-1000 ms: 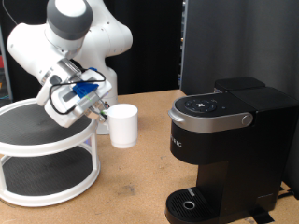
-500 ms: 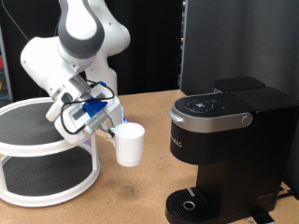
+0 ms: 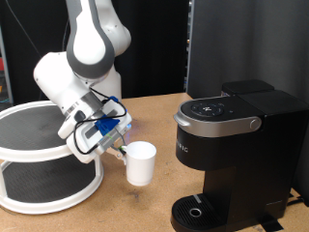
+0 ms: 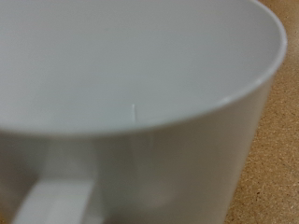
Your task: Make a cup of coffee with the keurig machine
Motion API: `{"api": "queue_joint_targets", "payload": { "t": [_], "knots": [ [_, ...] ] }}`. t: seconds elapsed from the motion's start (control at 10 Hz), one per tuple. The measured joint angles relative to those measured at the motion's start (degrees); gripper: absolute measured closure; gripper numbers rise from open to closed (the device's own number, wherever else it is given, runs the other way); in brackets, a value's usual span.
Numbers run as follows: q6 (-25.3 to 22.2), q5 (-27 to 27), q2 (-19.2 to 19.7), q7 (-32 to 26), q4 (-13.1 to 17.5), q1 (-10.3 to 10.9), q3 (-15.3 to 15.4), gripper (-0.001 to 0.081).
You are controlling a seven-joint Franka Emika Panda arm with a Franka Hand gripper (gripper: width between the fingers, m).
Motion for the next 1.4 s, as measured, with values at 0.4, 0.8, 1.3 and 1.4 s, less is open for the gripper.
{"api": "queue_joint_targets", "payload": {
  "t": [0.4,0.8,1.3,1.4],
  "knots": [
    [-3.9,8.2,6.5,-3.5,2.1,3.2,-0.5,0.0732],
    [-7.5,14.6,12.8,-4.7,4.7,4.3,1.1,0.0732],
    [-9.1,22.0,17.7,-6.2,6.3,4.9,6.2,0.0732],
    [-9.1,23.6,18.0,-6.5,6.5,5.0,7.1,0.0732]
  ]
}}
